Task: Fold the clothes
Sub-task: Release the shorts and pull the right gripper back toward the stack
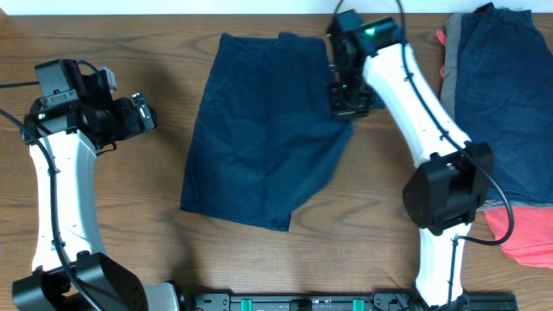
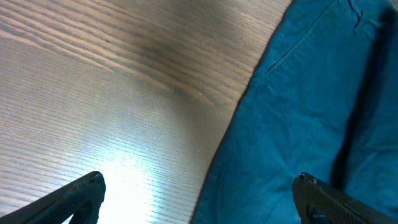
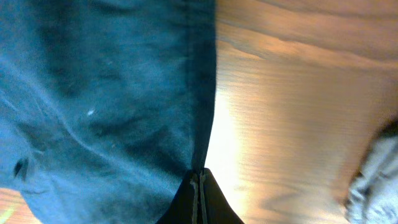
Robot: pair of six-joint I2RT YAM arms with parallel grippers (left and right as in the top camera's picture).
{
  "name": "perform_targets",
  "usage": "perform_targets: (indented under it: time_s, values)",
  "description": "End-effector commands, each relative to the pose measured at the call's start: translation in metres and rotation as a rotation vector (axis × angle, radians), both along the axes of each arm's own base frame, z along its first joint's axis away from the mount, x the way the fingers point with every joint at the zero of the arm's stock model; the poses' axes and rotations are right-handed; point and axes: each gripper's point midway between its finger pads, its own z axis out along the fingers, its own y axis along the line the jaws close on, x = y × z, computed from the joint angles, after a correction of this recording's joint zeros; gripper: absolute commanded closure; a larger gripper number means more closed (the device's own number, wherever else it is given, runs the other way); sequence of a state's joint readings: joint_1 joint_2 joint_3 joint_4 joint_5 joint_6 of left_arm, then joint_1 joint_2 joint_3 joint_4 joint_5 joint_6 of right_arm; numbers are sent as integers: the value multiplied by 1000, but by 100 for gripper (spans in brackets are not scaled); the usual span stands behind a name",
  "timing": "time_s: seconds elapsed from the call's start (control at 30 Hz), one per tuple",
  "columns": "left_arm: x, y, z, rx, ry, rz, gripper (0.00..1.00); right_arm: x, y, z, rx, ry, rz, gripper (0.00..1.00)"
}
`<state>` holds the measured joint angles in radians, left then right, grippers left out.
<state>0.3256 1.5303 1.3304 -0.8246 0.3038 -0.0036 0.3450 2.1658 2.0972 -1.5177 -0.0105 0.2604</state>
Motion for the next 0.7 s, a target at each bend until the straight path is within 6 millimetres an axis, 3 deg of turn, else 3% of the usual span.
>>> perform_targets:
  time_s: [0.0,0.4,0.6,0.63,0.67]
  values:
    - [3,4,5,9,-10,13,3,5,-39,13,-48,-21,-83,99]
    - [5,2,4,9,-7,6,3,-8,-140,14,-63,93,-221,99]
    - [6,3,-3,3,8,2,3,-20,-170,8,-52,147,-276,98]
    - [7,2,-4,0,10,0,3,-20,-172,7,-48,150,-284,84]
    - [8,1,-5,-3,10,-3,2,-20,-173,7,-42,149,-290,63]
